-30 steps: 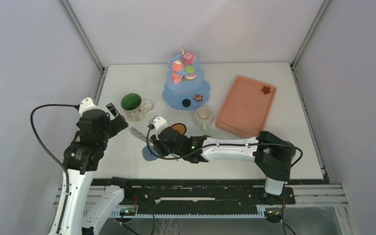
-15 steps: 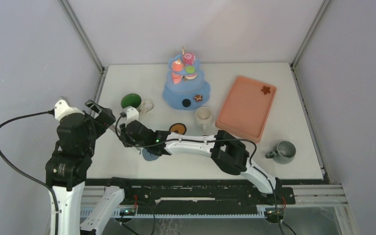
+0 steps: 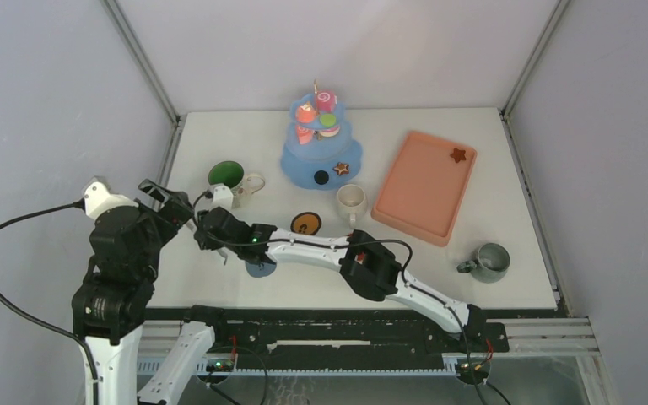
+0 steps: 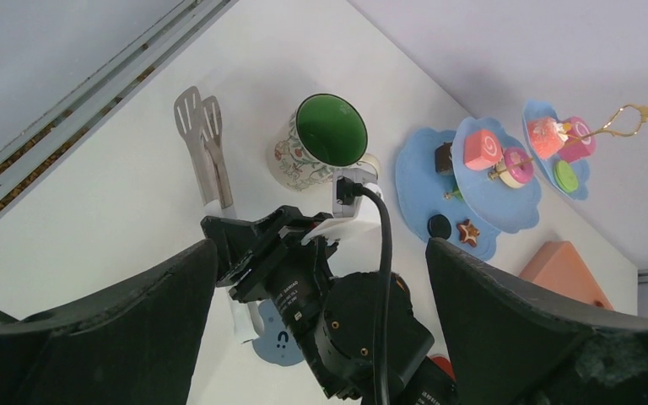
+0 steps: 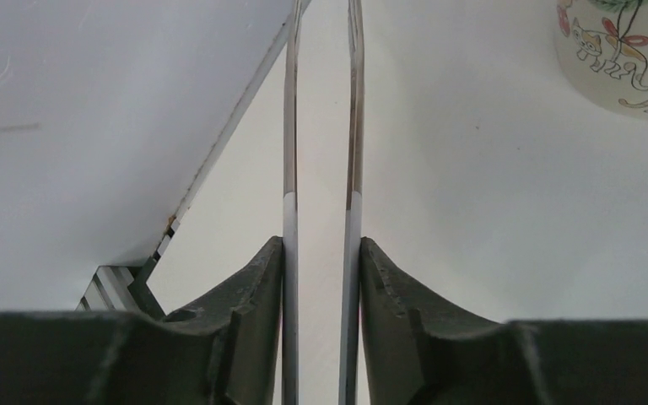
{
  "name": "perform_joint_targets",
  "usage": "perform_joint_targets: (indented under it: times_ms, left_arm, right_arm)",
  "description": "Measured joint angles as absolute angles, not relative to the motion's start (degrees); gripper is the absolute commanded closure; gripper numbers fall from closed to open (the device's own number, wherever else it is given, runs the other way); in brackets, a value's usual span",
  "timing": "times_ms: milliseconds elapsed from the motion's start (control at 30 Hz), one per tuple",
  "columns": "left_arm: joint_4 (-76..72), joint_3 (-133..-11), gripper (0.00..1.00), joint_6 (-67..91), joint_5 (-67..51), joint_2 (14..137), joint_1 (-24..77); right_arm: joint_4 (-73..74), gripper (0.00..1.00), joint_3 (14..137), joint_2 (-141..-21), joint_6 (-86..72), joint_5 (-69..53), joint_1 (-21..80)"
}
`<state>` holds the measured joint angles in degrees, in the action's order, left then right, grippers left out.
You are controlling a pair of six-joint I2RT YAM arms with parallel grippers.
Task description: Serve the afternoon tea
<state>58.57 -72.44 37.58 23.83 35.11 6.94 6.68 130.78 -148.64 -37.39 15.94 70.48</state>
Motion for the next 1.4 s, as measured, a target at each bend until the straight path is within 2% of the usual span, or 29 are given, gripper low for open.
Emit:
perform_joint_targets:
  times_ms: [200, 633, 800, 1000, 1200, 1400]
  left_arm:
    - [58.4, -72.4, 0.03, 37.6, 23.6, 34.0, 6.9]
    - [58.0, -71.9, 0.02, 37.6, 22.0, 33.7, 6.9]
    - [58.0, -71.9, 0.02, 37.1, 21.7, 34.6, 6.9]
    - [57.8, -71.8, 0.02, 35.9, 21.8, 39.3, 6.9]
    - [56.9, -67.6, 0.03, 35.4, 21.8, 44.2, 6.9]
    - [55.9, -61.4, 0.02, 36.1, 22.5, 48.5, 8.3]
  right_arm:
    - [8.7, 0.37, 130.9, -148.6, -37.9, 14.2, 70.1]
    - [8.5, 0.33, 128.5, -147.2, -37.5, 8.4, 69.8]
    - [5.5, 0.32, 108.5, -133.8, -35.5, 7.3, 69.4]
    - [-1.9, 0.32, 80.7, -109.4, -31.2, 7.2, 66.3]
    - [-0.7, 0.32, 69.5, -94.1, -27.0, 10.5, 62.0]
    - [10.2, 0.32, 63.8, -84.0, -28.0, 18.0, 55.0]
